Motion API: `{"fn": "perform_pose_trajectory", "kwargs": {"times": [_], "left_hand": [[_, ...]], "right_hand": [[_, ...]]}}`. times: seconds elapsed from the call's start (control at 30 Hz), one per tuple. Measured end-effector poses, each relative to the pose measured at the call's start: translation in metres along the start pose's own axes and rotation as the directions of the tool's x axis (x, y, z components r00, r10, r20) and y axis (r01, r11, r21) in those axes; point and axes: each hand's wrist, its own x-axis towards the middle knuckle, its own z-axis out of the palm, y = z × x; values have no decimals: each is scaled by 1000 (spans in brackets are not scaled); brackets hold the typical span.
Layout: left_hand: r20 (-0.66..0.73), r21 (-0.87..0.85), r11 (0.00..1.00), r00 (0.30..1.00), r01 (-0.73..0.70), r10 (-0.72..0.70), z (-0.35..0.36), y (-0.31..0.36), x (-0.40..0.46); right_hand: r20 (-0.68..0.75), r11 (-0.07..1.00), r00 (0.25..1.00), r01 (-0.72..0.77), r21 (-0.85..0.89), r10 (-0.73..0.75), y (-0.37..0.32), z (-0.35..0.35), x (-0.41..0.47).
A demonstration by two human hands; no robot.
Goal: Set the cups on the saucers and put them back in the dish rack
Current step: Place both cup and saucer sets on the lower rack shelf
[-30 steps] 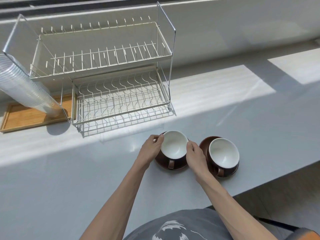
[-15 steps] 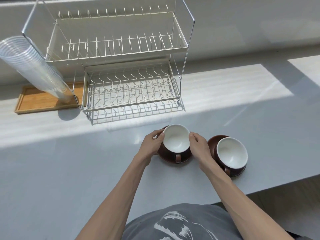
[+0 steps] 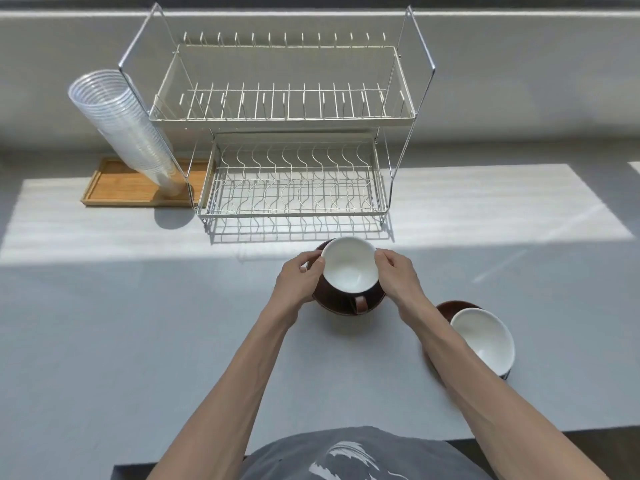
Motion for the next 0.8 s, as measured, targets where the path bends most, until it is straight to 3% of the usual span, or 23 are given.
{"fn": "perform_pose_trajectory", "kwargs": {"times": [0.4, 0.8], "left_hand": [[-62, 56, 991, 990, -125, 128, -20, 66, 33], [-92, 34, 994, 990, -102, 105, -18, 108, 98]], "right_hand": [[25, 996, 998, 60, 66, -62, -54, -2, 54], [-27, 995, 995, 95, 1, -95, -93, 7, 126]]}}
